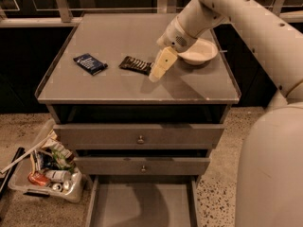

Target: Place rxbar chocolate into bottom drawer

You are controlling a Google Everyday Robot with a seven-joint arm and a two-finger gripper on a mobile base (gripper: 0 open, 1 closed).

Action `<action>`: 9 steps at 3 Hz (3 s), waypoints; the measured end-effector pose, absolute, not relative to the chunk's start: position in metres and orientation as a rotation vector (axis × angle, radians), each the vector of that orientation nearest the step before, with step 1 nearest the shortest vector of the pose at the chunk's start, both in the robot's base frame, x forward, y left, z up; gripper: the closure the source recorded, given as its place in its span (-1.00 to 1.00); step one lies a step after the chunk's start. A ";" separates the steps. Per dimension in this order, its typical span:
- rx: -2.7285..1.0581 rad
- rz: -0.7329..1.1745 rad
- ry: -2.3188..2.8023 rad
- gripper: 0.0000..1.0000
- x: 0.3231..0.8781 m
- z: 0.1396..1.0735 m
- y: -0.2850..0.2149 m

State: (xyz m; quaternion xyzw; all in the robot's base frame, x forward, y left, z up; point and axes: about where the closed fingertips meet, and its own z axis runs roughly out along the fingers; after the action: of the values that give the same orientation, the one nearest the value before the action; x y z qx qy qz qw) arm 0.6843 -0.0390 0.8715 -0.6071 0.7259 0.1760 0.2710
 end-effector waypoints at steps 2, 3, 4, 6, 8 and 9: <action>-1.615 0.473 1.981 -1.00 0.707 0.850 -0.028; -1.590 0.475 2.001 -1.00 0.716 0.839 -0.026; -1.568 0.480 2.015 -1.00 0.722 0.831 -0.022; -1.568 0.480 2.015 -0.16 0.722 0.831 -0.022; -1.568 0.481 2.015 0.77 0.722 0.831 -0.022; -1.568 0.481 2.015 1.00 0.722 0.831 -0.022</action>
Offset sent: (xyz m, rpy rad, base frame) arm 0.0367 0.0113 -0.0268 -0.0013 0.0066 -0.0496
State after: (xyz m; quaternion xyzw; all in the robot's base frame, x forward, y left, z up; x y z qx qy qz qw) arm 0.7222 -0.0220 0.8309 -0.5814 0.7471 0.1782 0.2684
